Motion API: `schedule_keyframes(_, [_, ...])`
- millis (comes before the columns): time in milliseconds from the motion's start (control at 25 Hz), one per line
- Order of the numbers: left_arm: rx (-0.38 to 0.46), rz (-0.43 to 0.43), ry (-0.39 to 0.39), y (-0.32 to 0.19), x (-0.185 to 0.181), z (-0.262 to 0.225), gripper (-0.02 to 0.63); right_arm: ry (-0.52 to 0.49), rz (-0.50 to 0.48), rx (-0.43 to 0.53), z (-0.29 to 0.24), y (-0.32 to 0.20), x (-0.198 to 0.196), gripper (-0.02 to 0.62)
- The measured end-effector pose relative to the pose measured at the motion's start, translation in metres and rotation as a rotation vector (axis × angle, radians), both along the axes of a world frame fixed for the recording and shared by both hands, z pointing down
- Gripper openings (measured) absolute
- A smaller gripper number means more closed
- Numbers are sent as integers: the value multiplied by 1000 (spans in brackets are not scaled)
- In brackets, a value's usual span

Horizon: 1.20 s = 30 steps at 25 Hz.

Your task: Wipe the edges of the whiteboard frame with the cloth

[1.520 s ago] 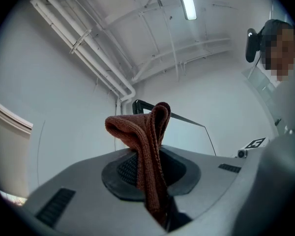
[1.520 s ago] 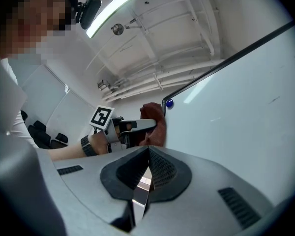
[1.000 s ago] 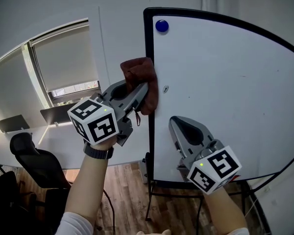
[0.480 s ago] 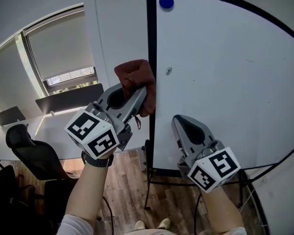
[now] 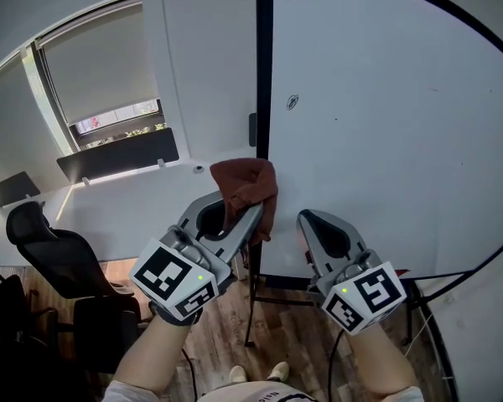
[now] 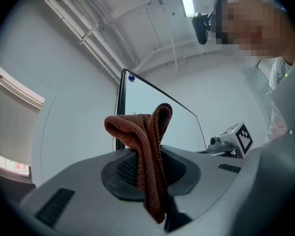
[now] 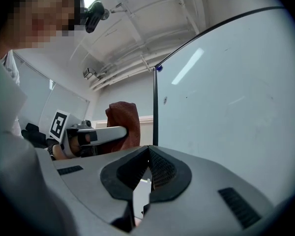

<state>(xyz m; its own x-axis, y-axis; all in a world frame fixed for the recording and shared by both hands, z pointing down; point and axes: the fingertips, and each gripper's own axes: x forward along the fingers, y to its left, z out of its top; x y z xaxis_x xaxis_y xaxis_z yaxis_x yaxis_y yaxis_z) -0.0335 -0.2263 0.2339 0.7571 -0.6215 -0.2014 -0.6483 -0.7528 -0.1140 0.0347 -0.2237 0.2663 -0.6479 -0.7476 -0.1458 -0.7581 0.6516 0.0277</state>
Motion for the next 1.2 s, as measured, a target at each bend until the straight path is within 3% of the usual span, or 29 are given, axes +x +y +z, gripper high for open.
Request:
schedule_keyframes(360, [-97, -1, 21, 38, 17, 68, 66, 16, 35, -29, 42, 20, 9, 3])
schedule_keyframes(640, [-124, -24, 16, 45, 27, 99, 66, -15, 91, -79, 66, 26, 22, 2])
schedule_keyframes(1200, [-135, -9, -1, 49, 39, 111, 66, -8, 110, -70, 66, 29, 21, 2])
